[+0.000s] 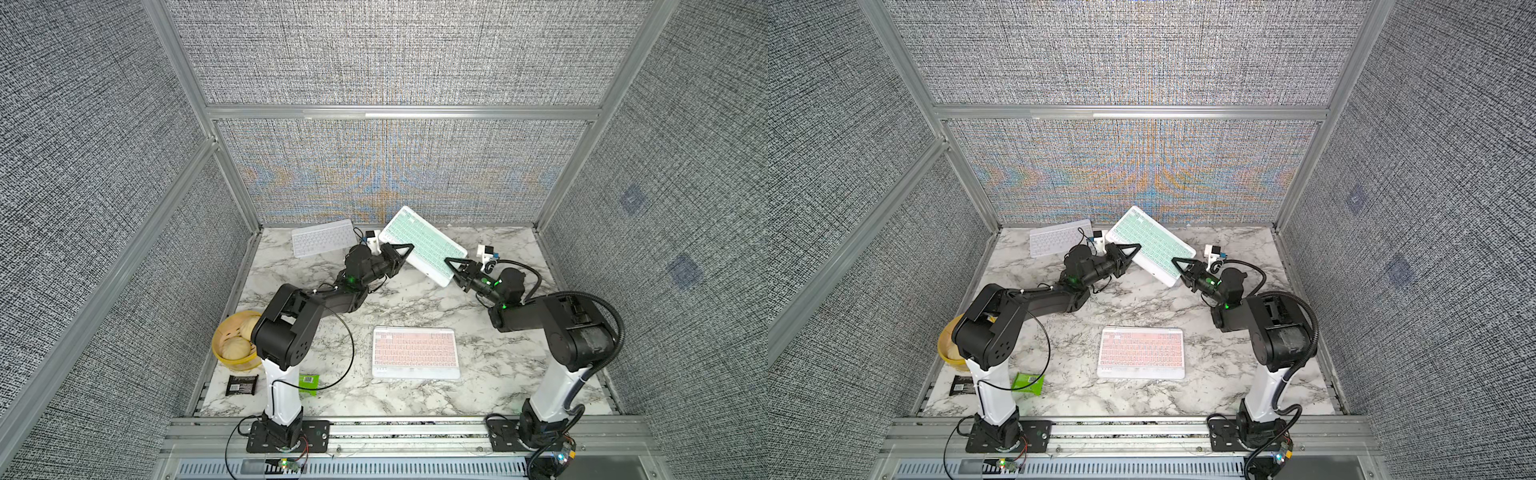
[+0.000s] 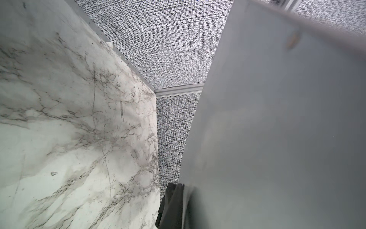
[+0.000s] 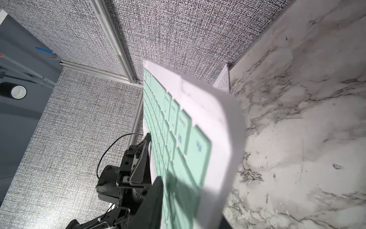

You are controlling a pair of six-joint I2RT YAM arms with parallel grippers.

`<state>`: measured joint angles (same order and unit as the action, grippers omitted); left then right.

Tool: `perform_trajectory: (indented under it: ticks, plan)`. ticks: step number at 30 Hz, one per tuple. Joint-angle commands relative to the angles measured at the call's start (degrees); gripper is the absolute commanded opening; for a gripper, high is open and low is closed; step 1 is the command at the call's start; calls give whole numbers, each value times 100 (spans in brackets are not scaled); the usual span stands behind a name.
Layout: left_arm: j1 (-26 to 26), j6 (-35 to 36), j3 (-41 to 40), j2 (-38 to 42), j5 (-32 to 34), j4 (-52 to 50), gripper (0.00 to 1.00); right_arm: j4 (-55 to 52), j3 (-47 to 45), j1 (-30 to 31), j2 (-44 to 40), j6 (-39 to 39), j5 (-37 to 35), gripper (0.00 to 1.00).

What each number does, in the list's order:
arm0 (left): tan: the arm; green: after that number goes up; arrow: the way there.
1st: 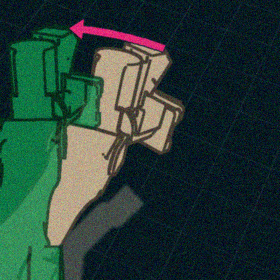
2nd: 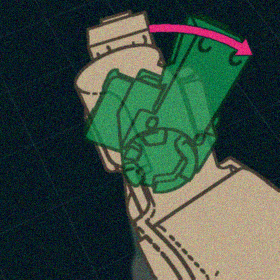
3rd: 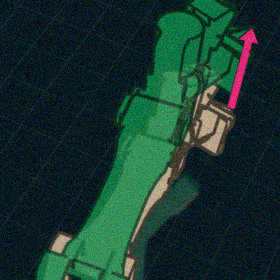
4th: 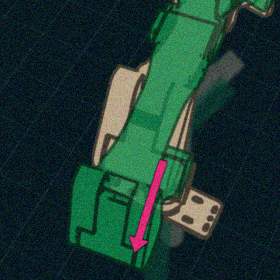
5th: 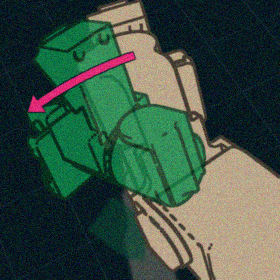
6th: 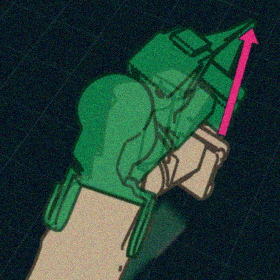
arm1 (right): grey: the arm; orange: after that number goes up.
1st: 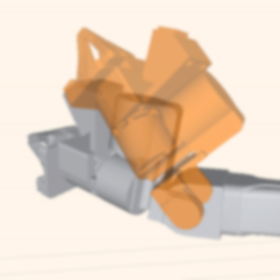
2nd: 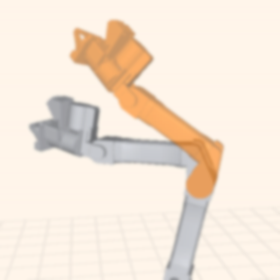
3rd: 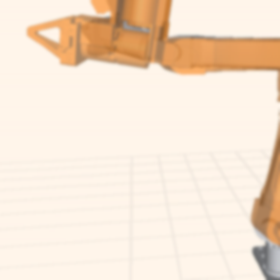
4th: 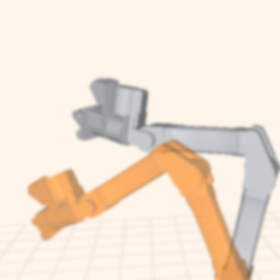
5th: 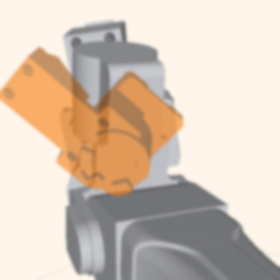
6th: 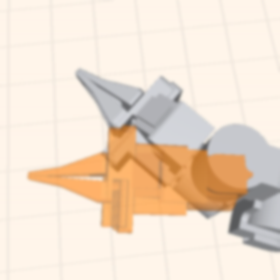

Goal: Stack the numeric keypads
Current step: Place the numeric keypad at the numeric keypad.

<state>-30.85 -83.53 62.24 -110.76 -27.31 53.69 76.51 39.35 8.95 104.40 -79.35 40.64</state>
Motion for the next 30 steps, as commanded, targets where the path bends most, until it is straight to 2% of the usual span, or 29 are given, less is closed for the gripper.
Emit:
perform_trajectory:
  ticks: [1,4,8,12,15,19,23,26,30]
  plan:
    - [1,109,-14,106,-117,74,21,365,76,44,-79,-50,-21,27]
    - [5,149,-78,175,-114,117,37,360,88,53,-130,-74,-37,18]
    - [9,243,-133,263,-125,43,58,369,79,63,-176,-123,-48,15]
    - [38,369,-228,376,-118,-15,70,362,28,79,-285,-135,-48,12]
    - [69,785,-404,615,-63,-265,79,263,-7,65,-404,-129,12,11]
    - [140,1513,-760,1232,168,-1036,87,-306,-33,48,-711,126,154,7]
    - [219,2495,-900,1967,377,-2374,92,-984,-21,42,-1136,463,319,7]
    - [244,3213,-995,2571,718,-3489,95,-1252,-11,-19,-1364,517,556,6]
    - [255,3959,-1239,3458,1301,-4484,99,-1783,-83,-61,-1646,665,871,6]
